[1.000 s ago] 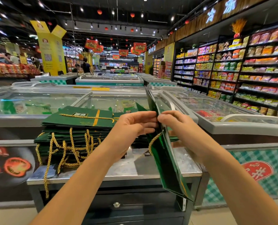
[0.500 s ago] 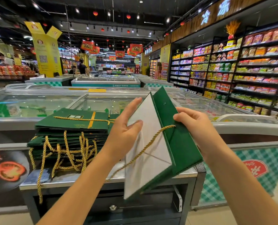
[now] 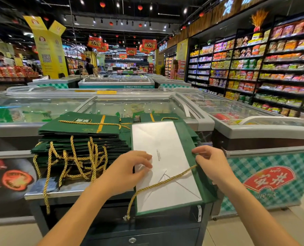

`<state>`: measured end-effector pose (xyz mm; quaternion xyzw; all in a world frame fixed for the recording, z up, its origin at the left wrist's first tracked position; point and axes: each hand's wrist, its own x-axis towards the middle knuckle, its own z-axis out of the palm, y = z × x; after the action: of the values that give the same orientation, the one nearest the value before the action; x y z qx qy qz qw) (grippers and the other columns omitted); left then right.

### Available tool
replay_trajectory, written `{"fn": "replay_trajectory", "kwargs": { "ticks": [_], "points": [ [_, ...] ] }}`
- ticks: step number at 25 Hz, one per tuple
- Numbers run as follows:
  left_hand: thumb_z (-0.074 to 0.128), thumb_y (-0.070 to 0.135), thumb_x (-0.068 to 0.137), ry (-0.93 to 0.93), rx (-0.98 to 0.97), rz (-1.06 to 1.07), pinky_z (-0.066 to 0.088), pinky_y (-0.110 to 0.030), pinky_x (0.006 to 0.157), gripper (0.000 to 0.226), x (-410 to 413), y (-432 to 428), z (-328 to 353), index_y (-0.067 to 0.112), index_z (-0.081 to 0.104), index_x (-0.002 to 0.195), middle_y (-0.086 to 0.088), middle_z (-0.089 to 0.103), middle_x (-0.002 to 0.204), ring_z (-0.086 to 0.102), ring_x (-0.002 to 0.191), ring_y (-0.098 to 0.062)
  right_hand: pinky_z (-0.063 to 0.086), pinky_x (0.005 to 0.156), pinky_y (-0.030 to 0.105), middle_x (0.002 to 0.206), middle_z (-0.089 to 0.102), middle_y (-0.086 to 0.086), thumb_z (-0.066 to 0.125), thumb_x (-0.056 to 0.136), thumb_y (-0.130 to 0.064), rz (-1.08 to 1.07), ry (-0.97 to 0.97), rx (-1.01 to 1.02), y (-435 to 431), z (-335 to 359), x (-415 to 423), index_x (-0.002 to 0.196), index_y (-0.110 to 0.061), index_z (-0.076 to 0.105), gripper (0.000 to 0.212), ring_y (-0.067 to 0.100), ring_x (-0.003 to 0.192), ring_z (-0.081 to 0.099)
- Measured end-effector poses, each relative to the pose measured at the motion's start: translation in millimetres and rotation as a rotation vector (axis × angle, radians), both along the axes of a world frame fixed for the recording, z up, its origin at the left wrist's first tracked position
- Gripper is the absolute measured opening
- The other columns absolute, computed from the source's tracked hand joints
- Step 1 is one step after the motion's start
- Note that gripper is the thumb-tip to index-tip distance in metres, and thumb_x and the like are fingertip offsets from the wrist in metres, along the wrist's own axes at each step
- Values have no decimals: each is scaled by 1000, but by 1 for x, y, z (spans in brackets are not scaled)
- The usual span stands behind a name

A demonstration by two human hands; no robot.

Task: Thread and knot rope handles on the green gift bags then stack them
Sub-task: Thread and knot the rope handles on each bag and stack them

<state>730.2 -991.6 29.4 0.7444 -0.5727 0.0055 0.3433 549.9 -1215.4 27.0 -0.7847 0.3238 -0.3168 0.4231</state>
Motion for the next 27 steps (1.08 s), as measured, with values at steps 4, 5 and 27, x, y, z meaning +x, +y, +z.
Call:
{"fn": "replay_trajectory", "kwargs": {
  "ticks": [4,5,27],
  "points": [
    [60,18,99,-51,38,-70,18,-7,113,24,4,-6,-11,31,72,115,18,54,142,32,140,8,49,92,35,120,65,1,59,97,-19,-58,187,-492,13,-7,6,113,-18,71,20,26,112,61],
    [60,19,99,-27,50,-72,20,-11,115,25,6,-7,-13,33,71,116,19,54,142,30,141,9,41,103,37,129,61,3,63,96,-25,-32,163,-603,21,-11,7,114,-19,72,21,26,126,52],
    [62,24,97,-5,130,-56,44,-32,99,29,2,4,-10,40,69,119,27,65,105,53,110,-2,38,65,13,86,62,-5,74,91,-22,60,81,-488,33,-23,31,85,-14,72,11,5,73,55]
  ]
}}
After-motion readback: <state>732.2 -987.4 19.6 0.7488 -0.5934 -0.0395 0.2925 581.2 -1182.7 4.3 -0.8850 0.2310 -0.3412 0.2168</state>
